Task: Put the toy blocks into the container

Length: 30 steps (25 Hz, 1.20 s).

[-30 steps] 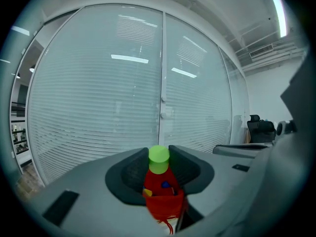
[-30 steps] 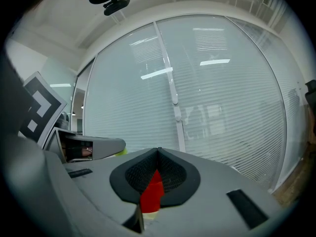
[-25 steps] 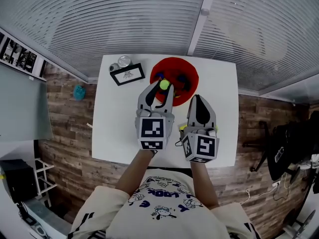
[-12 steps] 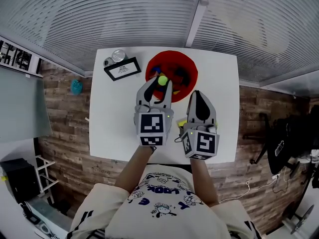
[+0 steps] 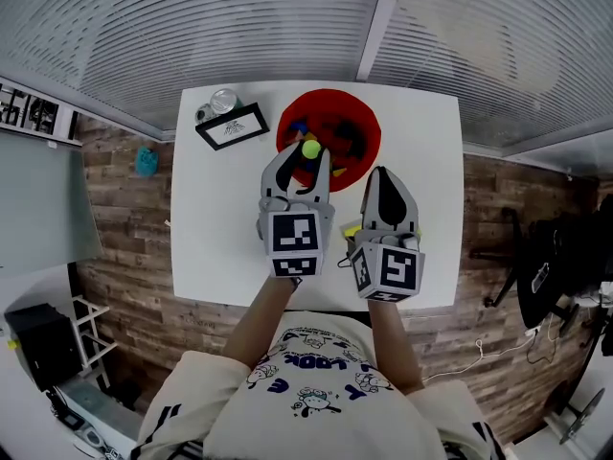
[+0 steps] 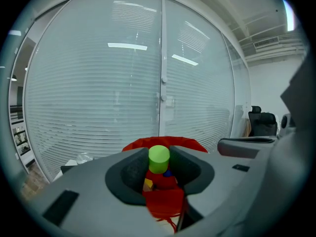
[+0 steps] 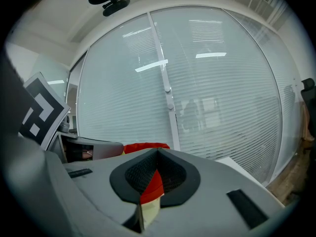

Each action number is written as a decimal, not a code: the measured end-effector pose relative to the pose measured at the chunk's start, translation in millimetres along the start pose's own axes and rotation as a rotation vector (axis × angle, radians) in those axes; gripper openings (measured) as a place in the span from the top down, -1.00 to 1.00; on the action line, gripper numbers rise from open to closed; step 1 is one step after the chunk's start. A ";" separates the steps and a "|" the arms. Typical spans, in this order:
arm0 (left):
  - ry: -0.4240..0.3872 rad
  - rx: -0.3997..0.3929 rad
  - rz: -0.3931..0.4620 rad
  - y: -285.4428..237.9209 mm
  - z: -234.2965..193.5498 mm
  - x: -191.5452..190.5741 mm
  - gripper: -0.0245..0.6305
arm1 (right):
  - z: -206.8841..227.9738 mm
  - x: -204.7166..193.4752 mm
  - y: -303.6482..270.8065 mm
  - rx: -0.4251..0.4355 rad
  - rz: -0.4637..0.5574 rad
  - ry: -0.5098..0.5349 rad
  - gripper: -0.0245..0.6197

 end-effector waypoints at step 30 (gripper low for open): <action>0.052 0.045 0.059 21.2 -6.1 5.1 0.74 | -4.3 0.1 15.7 -0.009 0.011 -0.010 0.83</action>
Point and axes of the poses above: the fingertips, and each gripper's own axes: y backward along the fingers, z to its right, x out of its top, the point moved 5 cm from there along y, backward along the fingers, and after that the axes turned 6 degrees about -x, right-handed, at the moved point
